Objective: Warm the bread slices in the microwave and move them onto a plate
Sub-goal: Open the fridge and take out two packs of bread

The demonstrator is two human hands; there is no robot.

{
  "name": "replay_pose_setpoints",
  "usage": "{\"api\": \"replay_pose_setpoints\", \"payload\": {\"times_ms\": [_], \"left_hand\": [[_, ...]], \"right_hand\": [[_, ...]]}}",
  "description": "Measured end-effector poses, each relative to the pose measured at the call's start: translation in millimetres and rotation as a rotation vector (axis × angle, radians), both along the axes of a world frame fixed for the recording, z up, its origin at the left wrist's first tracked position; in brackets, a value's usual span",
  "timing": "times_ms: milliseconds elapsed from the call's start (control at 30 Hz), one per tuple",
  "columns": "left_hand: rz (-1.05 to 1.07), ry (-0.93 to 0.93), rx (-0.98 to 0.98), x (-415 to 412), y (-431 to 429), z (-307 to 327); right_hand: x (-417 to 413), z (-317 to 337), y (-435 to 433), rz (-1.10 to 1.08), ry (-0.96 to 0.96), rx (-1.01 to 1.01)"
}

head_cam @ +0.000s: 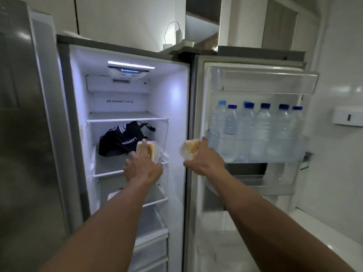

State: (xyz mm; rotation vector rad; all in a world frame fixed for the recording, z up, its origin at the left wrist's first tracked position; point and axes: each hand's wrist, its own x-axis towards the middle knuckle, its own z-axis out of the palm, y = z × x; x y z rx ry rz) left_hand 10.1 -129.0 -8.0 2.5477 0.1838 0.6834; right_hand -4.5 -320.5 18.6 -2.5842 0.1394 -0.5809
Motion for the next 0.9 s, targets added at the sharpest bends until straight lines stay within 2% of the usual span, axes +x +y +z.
{"api": "replay_pose_setpoints", "payload": {"times_ms": [200, 467, 700, 900], "left_hand": [[-0.103, -0.009, 0.009, -40.1, -33.7, 0.4], [-0.331, 0.013, 0.053, -79.9, -82.8, 2.8], [-0.593, 0.037, 0.023, -115.5, -159.5, -2.1], [-0.739, 0.034, 0.084, -144.1, -238.6, -5.7]], "right_hand": [[-52.7, 2.0, -34.7, -0.08, -0.022, -0.018], [-144.2, 2.5, -84.2, -0.331, -0.061, -0.029], [-223.3, 4.2, -138.7, -0.546, -0.038, -0.044], [-271.6, -2.3, -196.7, -0.731, -0.022, -0.034]]}}
